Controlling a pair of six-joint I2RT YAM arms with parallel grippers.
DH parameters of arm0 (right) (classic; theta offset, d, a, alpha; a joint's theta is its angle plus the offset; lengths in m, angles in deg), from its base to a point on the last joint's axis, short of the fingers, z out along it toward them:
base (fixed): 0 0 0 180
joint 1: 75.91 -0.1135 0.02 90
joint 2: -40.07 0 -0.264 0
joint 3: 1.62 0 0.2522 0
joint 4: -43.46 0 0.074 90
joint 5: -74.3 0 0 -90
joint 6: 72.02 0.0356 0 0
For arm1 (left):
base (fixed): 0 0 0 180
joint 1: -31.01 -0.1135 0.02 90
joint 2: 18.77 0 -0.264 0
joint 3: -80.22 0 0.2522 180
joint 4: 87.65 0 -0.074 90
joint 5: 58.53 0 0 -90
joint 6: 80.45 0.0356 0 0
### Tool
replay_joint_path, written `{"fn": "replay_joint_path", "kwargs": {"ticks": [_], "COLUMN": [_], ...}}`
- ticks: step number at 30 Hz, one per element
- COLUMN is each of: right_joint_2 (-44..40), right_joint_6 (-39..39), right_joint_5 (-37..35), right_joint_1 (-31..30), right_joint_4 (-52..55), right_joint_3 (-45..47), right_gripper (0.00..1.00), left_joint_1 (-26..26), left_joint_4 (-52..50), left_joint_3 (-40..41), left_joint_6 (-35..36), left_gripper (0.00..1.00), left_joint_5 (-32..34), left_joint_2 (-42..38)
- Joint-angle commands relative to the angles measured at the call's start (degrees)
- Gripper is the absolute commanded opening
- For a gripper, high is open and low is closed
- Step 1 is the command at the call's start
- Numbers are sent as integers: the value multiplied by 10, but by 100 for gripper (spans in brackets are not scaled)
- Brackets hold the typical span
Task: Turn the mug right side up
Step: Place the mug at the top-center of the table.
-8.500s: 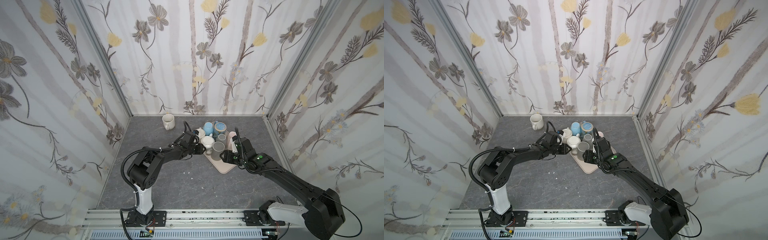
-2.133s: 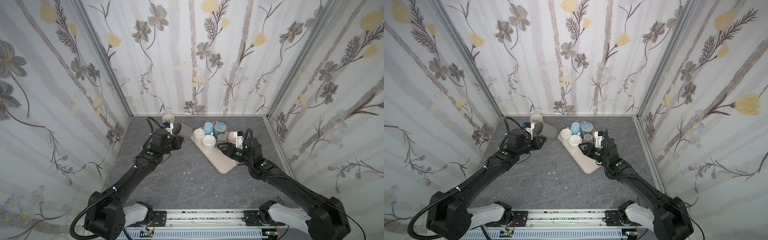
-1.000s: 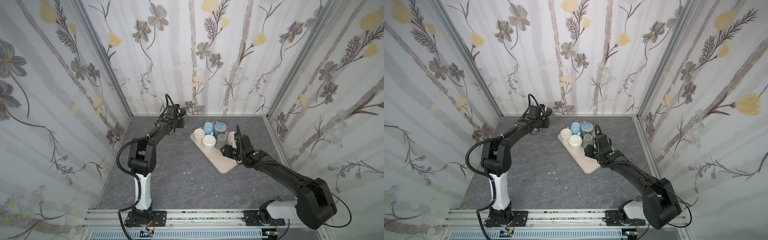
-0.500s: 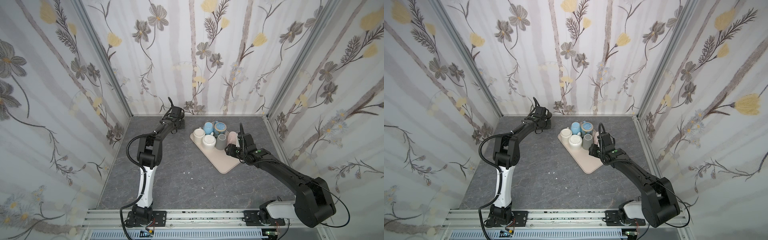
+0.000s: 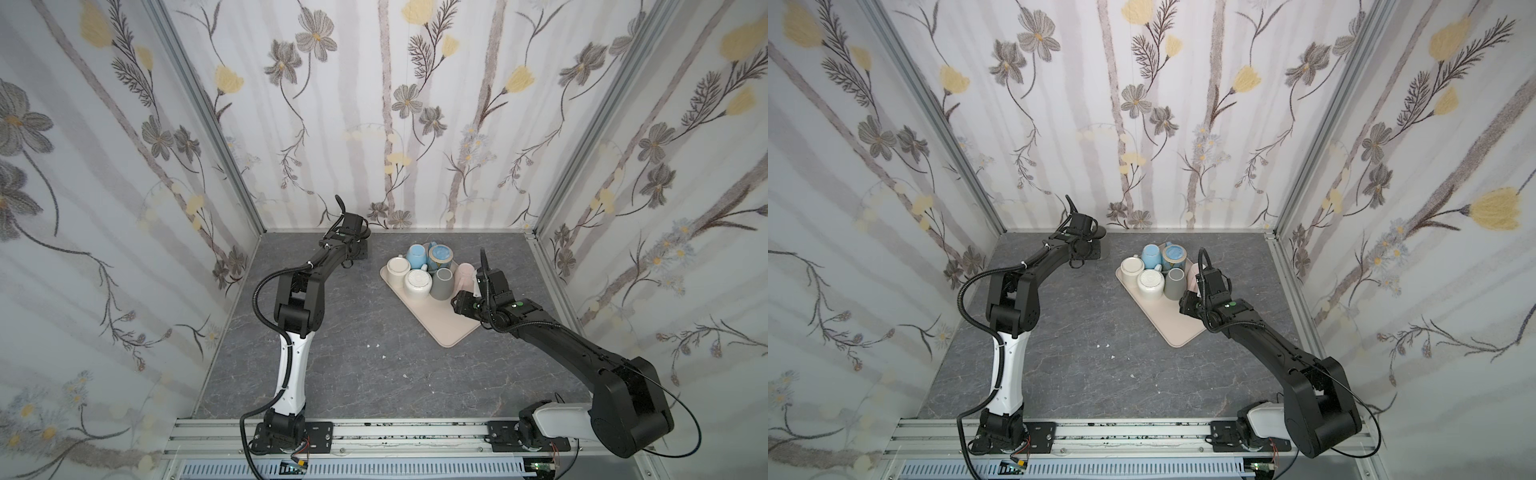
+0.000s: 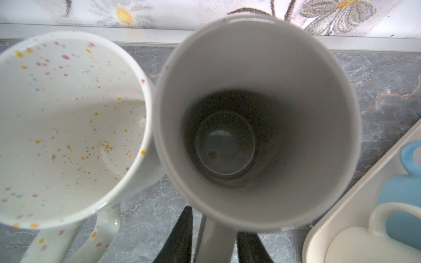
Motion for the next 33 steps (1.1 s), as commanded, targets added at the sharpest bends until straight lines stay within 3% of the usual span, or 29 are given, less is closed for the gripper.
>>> {"fn": "replay_joint_path", "kwargs": {"ticks": [1,18,33], "right_joint_2": [9,31,225], "right_joint_6": [-8,-47,-86], "right_joint_5": [-10,-36,-106], "right_joint_1": [2,35,36], "right_joint_4": [0,26,78], "right_joint_3": [-10,-45,-197], "right_gripper": [59,59,62], "left_joint_1": [0,6,71], "left_joint_4": [2,-9,109], "left_joint_3": [-6,33,348], "left_joint_6": [-8,-6,-72], "left_gripper": [34,47,48], "left_joint_5": [6,4,-36], "left_joint_2": [-8,-104,-317]}}
